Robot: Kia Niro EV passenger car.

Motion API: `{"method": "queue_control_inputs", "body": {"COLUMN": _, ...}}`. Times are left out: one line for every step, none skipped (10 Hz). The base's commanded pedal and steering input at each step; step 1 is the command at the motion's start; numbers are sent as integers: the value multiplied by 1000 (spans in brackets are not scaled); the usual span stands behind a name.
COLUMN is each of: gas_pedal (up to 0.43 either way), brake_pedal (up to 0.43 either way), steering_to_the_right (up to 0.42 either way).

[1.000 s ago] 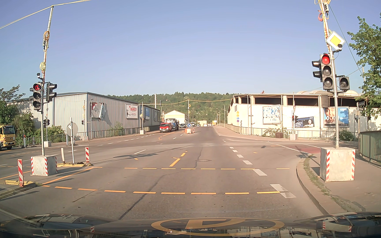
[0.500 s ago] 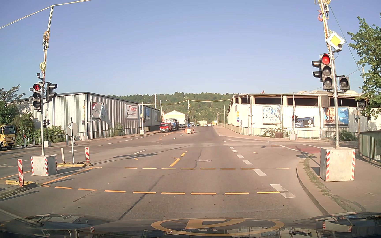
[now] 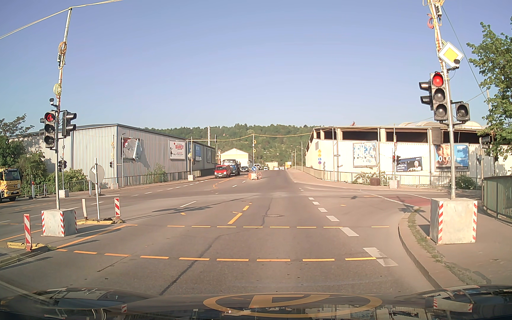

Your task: Follow the waypoints while adhering to traffic rules and regulations

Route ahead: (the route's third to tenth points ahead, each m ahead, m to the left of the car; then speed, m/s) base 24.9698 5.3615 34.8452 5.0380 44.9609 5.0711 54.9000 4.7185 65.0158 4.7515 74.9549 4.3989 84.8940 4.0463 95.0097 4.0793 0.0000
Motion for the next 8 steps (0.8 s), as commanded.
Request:
{"method": "queue_control_inputs", "body": {"gas_pedal": 0, "brake_pedal": 305, "steering_to_the_right": -3}}
{"method": "queue_control_inputs", "body": {"gas_pedal": 0, "brake_pedal": 299, "steering_to_the_right": -3}}
{"method": "queue_control_inputs", "body": {"gas_pedal": 0, "brake_pedal": 299, "steering_to_the_right": -3}}
{"method": "queue_control_inputs", "body": {"gas_pedal": 0, "brake_pedal": 305, "steering_to_the_right": -3}}
{"method": "queue_control_inputs", "body": {"gas_pedal": 0, "brake_pedal": 299, "steering_to_the_right": -3}}
{"method": "queue_control_inputs", "body": {"gas_pedal": 0, "brake_pedal": 299, "steering_to_the_right": -3}}
{"method": "queue_control_inputs", "body": {"gas_pedal": 0, "brake_pedal": 305, "steering_to_the_right": -3}}
{"method": "queue_control_inputs", "body": {"gas_pedal": 0, "brake_pedal": 305, "steering_to_the_right": -3}}
